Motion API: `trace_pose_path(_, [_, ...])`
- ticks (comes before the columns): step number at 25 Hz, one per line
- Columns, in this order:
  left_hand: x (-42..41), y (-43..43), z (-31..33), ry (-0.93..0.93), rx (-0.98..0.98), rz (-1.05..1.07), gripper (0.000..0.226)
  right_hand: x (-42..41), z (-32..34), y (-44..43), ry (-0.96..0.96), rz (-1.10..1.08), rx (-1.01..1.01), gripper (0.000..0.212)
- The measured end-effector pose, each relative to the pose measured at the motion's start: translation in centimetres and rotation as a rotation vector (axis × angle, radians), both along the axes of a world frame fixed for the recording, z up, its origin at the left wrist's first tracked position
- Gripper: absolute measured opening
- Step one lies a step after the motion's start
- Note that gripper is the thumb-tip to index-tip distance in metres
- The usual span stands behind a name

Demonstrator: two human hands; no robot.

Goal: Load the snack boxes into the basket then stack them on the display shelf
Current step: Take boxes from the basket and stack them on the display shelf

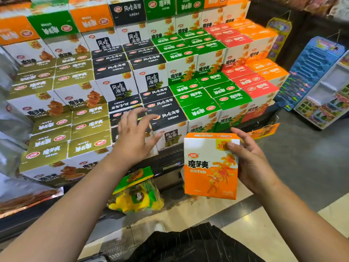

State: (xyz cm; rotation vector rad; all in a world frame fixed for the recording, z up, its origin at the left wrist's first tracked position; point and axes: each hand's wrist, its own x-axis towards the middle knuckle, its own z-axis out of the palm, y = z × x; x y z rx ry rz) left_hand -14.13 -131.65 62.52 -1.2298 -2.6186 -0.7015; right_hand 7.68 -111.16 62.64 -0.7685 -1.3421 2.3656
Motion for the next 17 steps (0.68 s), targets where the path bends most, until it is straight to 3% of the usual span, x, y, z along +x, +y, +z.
trace_pose_path(4, [6.0,5.5,2.7,-0.794,0.330,-0.127,0.027,2.0,1.0,2.9,0.042,-0.033,0.022,0.095])
trace_pose_path(6, [8.1,8.2,2.7,-1.021,0.374,-0.190,0.030,2.9,1.6,4.5,0.056,-0.051,0.015,0.082])
trace_pose_path(8, [9.4,10.9,3.0,-1.136,0.426,-0.240,0.033,3.8,1.9,6.2,0.053,-0.072,0.014,0.073])
trace_pose_path(14, [9.3,18.5,4.4,-1.155,0.404,-0.249,0.023,4.5,3.1,12.5,0.064,-0.126,0.056,0.107])
trace_pose_path(17, [7.9,23.5,4.9,-1.170,0.394,-0.283,0.018,3.6,3.9,16.7,0.050,-0.166,0.086,0.091])
